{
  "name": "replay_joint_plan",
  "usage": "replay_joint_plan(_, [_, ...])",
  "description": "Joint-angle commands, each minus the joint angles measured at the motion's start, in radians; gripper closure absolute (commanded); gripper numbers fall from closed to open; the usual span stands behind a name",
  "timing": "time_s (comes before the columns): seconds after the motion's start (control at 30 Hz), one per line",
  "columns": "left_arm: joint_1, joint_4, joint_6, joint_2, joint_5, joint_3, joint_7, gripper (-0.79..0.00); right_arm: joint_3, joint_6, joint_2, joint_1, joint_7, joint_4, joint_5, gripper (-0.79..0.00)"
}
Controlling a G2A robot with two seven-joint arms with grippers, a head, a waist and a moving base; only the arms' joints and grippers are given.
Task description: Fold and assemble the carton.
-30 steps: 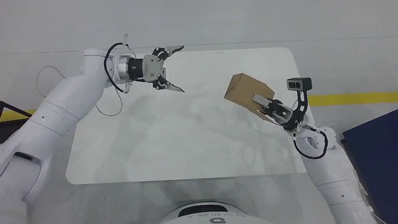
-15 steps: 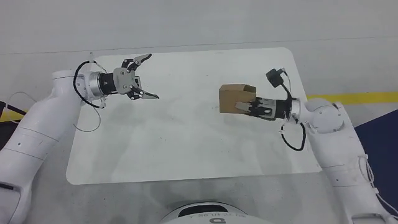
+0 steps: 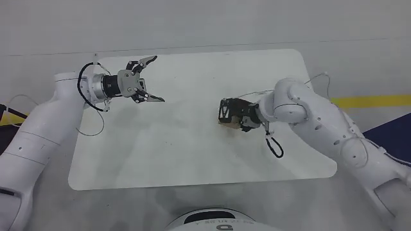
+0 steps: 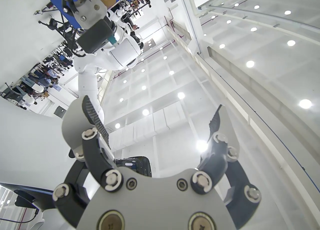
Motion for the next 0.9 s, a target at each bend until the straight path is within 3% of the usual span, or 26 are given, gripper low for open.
replay_joint_plan(0.0, [0.0,0.0,0.0,0.0,0.0,0.0,0.0,-0.785,-0.083,-0.003,0.012,0.089,-0.003,0.001,0.055,-0.683])
replay_joint_plan(0.03, [0.0,0.0,0.0,0.0,0.0,0.0,0.0,-0.785,-0.109,-0.005,0.018,0.123,-0.005,-0.002,0.075,-0.785])
replay_joint_plan(0.17, [0.0,0.0,0.0,0.0,0.0,0.0,0.0,-0.785,-0.15,-0.029,0.043,0.23,-0.03,-0.028,0.104,-0.785])
replay_joint_plan(0.27, [0.0,0.0,0.0,0.0,0.0,0.0,0.0,-0.785,-0.075,-0.082,0.067,0.252,-0.105,-0.064,0.098,-0.785])
replay_joint_plan(0.37, [0.0,0.0,0.0,0.0,0.0,0.0,0.0,-0.785,0.009,-0.066,0.096,0.218,-0.202,-0.11,0.027,-0.785])
replay_joint_plan(0.53, [0.0,0.0,0.0,0.0,0.0,0.0,0.0,-0.785,0.188,-0.024,0.158,0.056,-0.464,-0.143,0.045,-0.785])
replay_joint_plan(0.73, [0.0,0.0,0.0,0.0,0.0,0.0,0.0,-0.785,0.379,-0.098,0.227,-0.248,-0.776,-0.065,0.161,-0.785])
replay_joint_plan(0.87, [0.0,0.0,0.0,0.0,0.0,0.0,0.0,-0.785,0.439,-0.076,0.249,-0.414,-0.889,-0.035,0.043,-0.785])
